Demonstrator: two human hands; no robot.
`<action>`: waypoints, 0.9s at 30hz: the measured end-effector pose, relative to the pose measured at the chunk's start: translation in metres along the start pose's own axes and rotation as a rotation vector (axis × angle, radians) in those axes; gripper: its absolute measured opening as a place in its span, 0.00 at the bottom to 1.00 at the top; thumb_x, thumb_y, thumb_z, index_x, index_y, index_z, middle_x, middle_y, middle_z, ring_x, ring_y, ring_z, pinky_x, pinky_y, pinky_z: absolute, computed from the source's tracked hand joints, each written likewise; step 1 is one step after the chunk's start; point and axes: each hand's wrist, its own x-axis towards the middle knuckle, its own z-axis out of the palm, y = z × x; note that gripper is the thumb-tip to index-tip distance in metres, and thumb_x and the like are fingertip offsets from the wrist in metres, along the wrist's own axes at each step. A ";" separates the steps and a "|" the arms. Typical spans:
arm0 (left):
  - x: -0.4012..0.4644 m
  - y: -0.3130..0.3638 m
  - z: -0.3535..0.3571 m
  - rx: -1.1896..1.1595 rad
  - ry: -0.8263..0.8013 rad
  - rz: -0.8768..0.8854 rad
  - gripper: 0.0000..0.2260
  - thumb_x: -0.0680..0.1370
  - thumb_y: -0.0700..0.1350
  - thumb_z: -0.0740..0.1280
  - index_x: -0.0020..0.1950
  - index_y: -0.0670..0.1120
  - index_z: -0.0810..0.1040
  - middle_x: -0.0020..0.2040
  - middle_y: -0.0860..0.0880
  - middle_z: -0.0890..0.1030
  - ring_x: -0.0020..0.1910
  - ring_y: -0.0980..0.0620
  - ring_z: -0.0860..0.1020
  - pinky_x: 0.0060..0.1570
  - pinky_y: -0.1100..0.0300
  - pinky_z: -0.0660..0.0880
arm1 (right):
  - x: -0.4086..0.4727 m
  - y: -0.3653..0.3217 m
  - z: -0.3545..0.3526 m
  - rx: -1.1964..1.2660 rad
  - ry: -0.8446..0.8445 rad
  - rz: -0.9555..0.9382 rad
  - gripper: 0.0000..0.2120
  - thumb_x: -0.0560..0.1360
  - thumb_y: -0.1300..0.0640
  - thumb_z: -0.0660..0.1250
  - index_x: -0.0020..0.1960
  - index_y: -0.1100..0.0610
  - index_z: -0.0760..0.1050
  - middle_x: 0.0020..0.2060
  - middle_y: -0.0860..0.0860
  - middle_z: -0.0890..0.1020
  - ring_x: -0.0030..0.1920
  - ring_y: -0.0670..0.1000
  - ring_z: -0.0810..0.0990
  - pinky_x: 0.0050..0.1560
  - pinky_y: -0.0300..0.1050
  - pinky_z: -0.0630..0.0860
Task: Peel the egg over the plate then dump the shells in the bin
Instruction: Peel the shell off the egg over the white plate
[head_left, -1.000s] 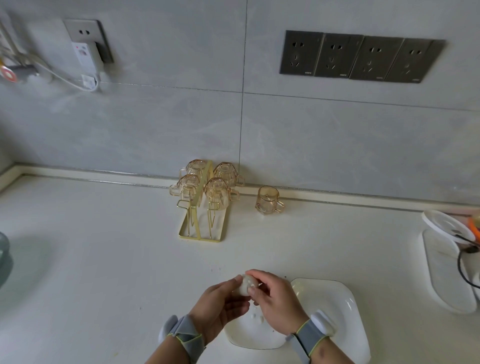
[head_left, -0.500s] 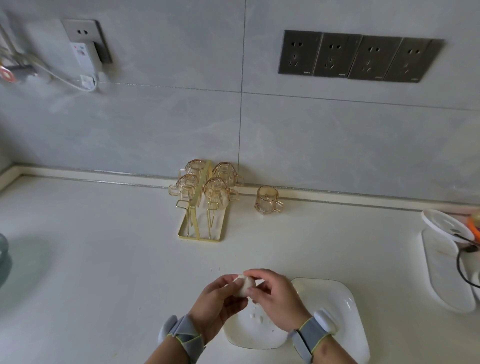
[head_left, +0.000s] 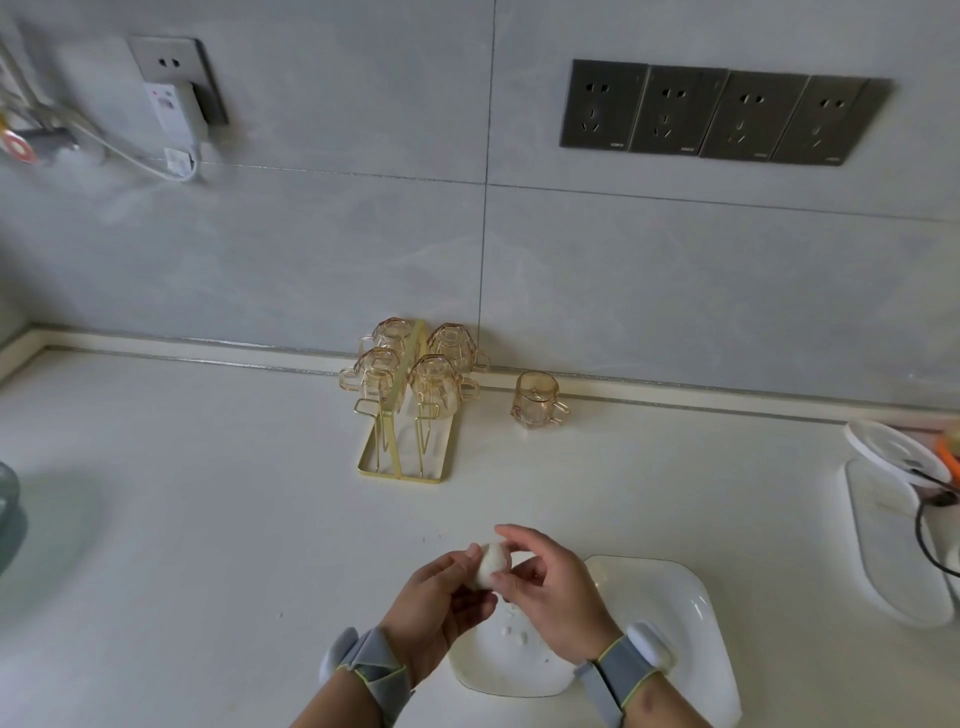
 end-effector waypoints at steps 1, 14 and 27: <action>0.000 0.000 0.000 -0.002 0.004 -0.002 0.19 0.80 0.46 0.65 0.60 0.30 0.77 0.42 0.37 0.81 0.33 0.48 0.77 0.38 0.58 0.79 | 0.000 0.000 -0.001 0.005 -0.024 0.004 0.20 0.72 0.61 0.74 0.62 0.48 0.78 0.52 0.48 0.84 0.42 0.52 0.84 0.47 0.43 0.83; 0.001 -0.003 -0.006 0.052 0.009 -0.078 0.22 0.73 0.53 0.70 0.52 0.34 0.83 0.38 0.40 0.81 0.32 0.48 0.78 0.32 0.59 0.78 | -0.003 -0.004 0.003 -0.011 0.004 0.007 0.14 0.72 0.65 0.73 0.56 0.54 0.81 0.45 0.52 0.85 0.32 0.45 0.82 0.39 0.41 0.82; 0.002 -0.002 -0.006 0.210 0.056 -0.155 0.24 0.77 0.59 0.65 0.47 0.37 0.84 0.35 0.42 0.79 0.29 0.50 0.75 0.28 0.60 0.73 | -0.004 -0.008 -0.004 -0.096 -0.100 0.022 0.17 0.70 0.62 0.74 0.52 0.42 0.81 0.35 0.41 0.85 0.34 0.44 0.82 0.40 0.38 0.80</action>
